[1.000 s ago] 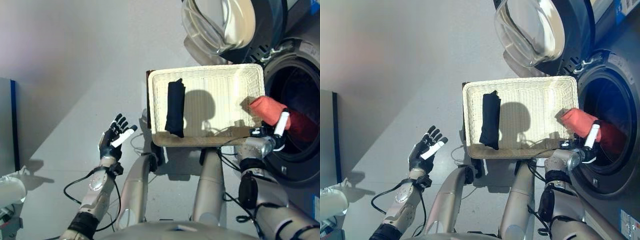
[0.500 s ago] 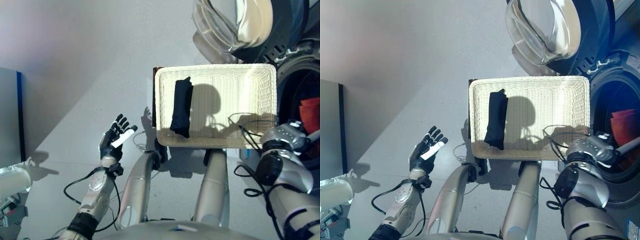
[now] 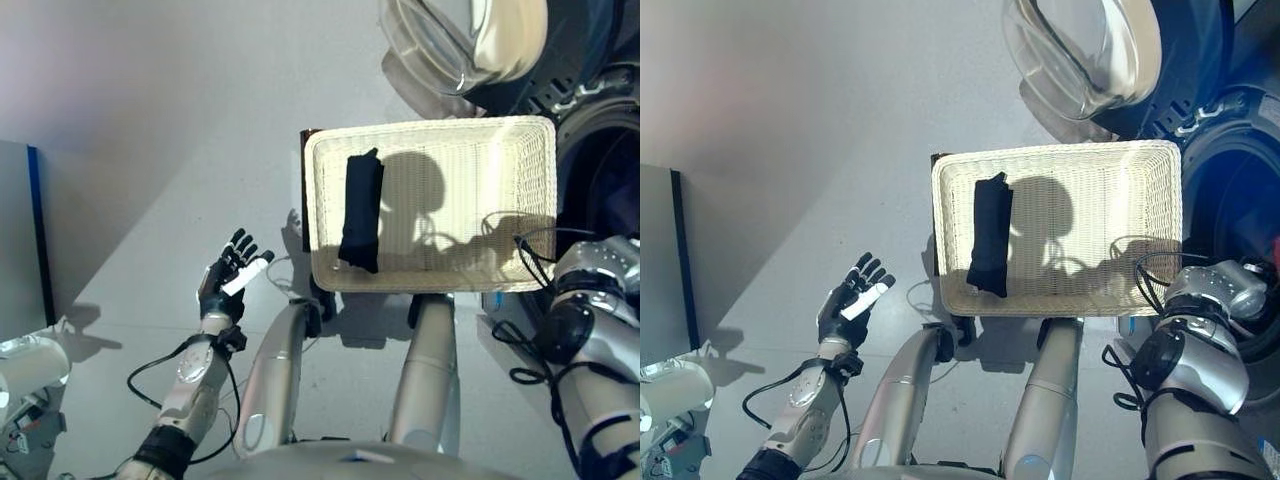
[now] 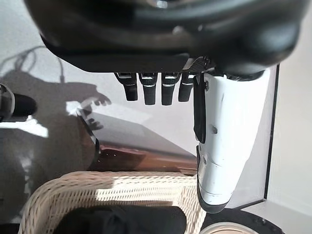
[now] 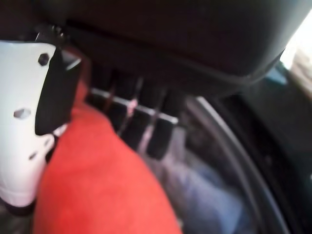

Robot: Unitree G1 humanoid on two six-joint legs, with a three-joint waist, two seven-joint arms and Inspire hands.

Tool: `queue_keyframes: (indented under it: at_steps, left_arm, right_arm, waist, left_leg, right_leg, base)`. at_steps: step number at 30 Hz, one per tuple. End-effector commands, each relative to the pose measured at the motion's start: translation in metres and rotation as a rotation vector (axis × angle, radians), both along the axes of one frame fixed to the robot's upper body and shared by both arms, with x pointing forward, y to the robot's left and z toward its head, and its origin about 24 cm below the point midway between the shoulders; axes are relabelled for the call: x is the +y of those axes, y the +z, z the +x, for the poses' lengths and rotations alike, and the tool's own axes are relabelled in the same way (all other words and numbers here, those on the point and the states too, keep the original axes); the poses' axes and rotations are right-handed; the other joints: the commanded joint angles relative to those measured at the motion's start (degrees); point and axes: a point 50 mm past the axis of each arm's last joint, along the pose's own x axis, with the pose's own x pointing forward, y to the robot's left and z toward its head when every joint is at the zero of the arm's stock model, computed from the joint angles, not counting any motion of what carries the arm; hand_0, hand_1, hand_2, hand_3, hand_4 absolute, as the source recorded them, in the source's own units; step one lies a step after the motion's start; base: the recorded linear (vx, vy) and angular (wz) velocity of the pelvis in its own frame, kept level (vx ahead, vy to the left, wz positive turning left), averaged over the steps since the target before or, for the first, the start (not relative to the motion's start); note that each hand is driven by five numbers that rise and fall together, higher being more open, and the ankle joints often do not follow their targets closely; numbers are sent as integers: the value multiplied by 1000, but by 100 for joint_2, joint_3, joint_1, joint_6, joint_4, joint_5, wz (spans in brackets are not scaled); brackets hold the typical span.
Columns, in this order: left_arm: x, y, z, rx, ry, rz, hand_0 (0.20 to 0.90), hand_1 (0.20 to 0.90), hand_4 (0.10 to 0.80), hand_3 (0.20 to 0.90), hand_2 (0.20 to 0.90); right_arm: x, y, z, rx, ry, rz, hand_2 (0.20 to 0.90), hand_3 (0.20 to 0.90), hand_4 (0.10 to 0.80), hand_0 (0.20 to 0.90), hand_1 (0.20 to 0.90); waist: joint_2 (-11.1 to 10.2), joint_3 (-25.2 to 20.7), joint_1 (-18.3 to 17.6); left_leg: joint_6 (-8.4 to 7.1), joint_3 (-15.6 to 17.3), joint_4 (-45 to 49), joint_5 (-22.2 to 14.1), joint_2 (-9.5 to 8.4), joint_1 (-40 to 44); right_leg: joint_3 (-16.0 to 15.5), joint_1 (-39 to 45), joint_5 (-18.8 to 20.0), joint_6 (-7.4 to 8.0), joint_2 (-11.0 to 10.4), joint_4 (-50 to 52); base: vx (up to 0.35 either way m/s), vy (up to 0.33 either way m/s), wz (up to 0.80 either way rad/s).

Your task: Pick up the clothes and place them into the washing machine

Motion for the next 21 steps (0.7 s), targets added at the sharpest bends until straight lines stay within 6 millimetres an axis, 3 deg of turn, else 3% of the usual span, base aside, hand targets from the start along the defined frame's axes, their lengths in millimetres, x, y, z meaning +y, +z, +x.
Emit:
queue_keyframes:
  at_steps: [1,7,11,14,15,16,17,21]
  left_arm:
    - [23,22,-5,-112,41,42,900,900,800,900,900]
    - [30,22,-5,-123,81,46,900,900,800,900,900]
    - [37,24,-6,-133,127,33,900,900,800,900,900]
    - [41,22,-9,-128,160,34,900,900,800,900,900]
    - [43,21,-10,-126,183,37,900,900,800,900,900]
    - [43,21,-10,-125,184,38,900,900,800,900,900]
    - [44,21,-10,-128,199,39,900,900,800,900,900]
    - [49,26,-10,-161,225,73,900,900,800,900,900]
  right_arm:
    - [-12,18,-4,97,31,-247,900,900,800,900,900]
    - [21,-3,20,188,267,-382,900,900,800,900,900]
    - [65,-23,36,234,489,-540,900,900,800,900,900]
    - [95,-28,39,219,592,-643,900,900,800,900,900]
    - [115,-27,42,200,669,-726,900,900,800,900,900]
    - [116,-28,41,202,670,-725,900,900,800,900,900]
    - [129,-30,40,194,712,-765,900,900,800,900,900]
    - [147,-25,41,437,871,-1075,900,900,800,900,900]
  waist:
    - [-23,-249,-104]
    - [-116,-168,-116]
    - [-239,-55,-143]
    - [-338,-13,-220]
    - [-389,11,-242]
    - [-393,4,-248]
    - [-432,9,-269]
    - [-501,-3,-285]
  left_leg:
    - [-411,-217,-13,-198,72,331]
    - [-413,-206,13,-176,98,349]
    - [-430,-199,51,-131,112,324]
    - [-438,-204,59,-107,127,301]
    - [-440,-211,74,-90,137,280]
    - [-440,-212,75,-90,137,278]
    - [-442,-218,71,-83,141,274]
    - [-446,-218,80,-35,170,239]
  right_leg:
    - [94,194,0,-168,-2,155]
    - [70,240,36,-184,17,150]
    - [44,297,87,-208,37,118]
    - [29,302,131,-228,59,76]
    - [28,295,155,-245,67,56]
    - [27,295,154,-245,66,57]
    - [16,297,167,-251,66,50]
    - [3,289,222,-259,66,6]
  base:
    - [0,0,0]
    - [0,0,0]
    - [-34,-28,0]
    - [-22,-14,1]
    - [0,0,0]
    - [0,0,0]
    - [-12,-18,-3]
    - [0,0,0]
